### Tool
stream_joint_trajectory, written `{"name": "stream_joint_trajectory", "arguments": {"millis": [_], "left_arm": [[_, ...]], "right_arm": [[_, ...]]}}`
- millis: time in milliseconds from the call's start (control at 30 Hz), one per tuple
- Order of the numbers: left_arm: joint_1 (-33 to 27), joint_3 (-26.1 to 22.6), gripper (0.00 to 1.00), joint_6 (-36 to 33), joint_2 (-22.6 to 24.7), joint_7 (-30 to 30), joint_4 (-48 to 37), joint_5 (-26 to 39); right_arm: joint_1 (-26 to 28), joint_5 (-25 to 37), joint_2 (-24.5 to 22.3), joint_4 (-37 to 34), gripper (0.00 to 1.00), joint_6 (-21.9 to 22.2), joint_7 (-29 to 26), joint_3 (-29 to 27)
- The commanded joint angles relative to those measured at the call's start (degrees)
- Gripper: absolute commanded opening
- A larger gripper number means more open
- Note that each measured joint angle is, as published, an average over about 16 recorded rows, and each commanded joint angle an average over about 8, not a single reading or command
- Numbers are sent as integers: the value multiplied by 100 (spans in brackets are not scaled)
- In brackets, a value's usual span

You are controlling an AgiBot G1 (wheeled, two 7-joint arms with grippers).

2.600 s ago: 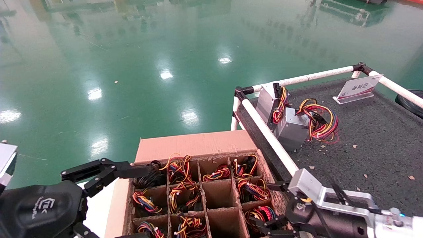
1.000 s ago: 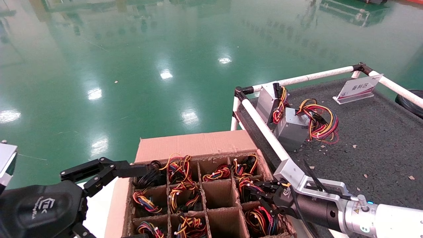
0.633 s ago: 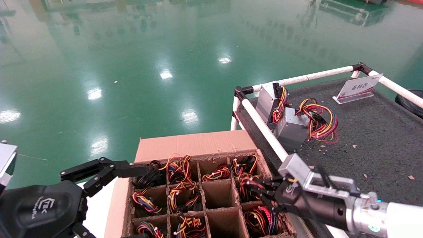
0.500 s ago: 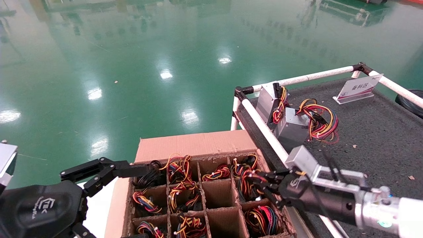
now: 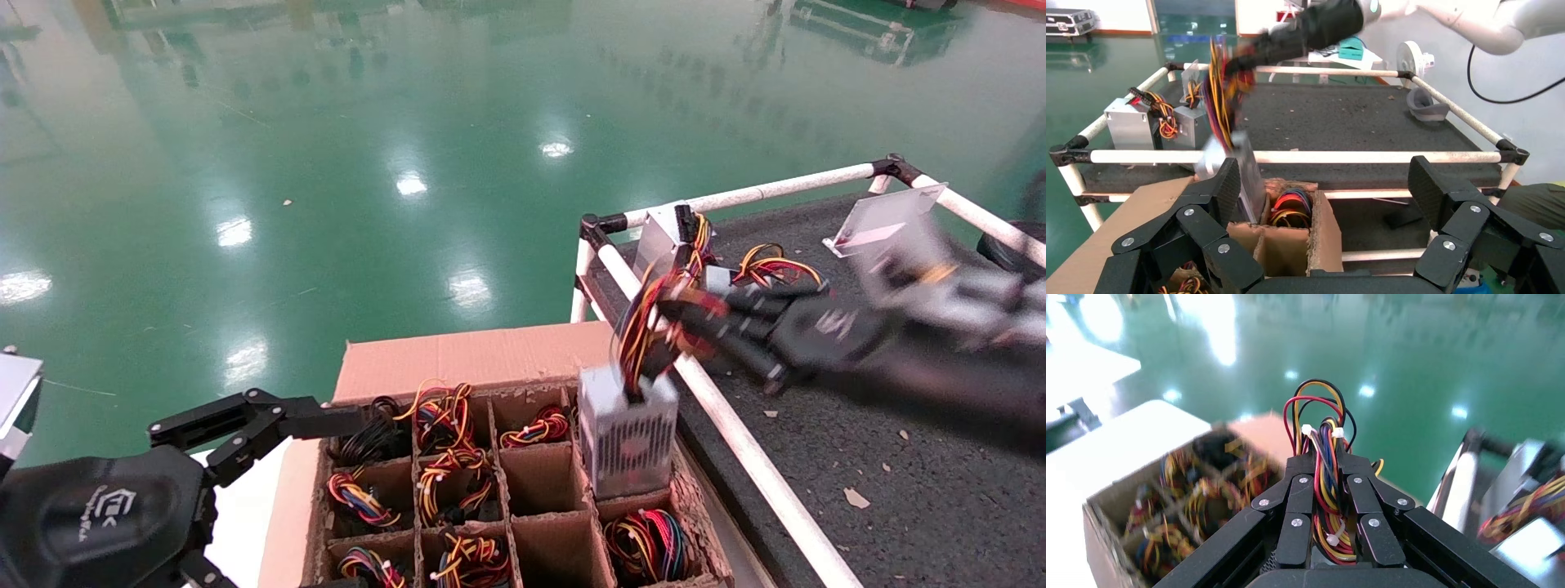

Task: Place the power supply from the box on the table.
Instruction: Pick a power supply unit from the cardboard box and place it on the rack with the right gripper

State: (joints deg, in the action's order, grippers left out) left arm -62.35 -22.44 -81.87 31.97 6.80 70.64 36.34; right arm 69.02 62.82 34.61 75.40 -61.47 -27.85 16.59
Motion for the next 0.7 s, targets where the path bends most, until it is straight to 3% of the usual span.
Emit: {"name": "stream_joint_trajectory", "arguments": {"millis": [33, 367, 700], "left_arm": [[0, 0, 100, 0, 0, 0, 0, 0], [0, 0, 100, 0, 0, 0, 0, 0], [0, 0, 100, 0, 0, 0, 0, 0]], "right_arm": [[126, -186, -109, -4, 0, -89, -73, -121], [711, -752, -557, -543, 0, -463, -335, -533], [865, -954, -816, -1613, 0, -1045, 223, -731]]}}
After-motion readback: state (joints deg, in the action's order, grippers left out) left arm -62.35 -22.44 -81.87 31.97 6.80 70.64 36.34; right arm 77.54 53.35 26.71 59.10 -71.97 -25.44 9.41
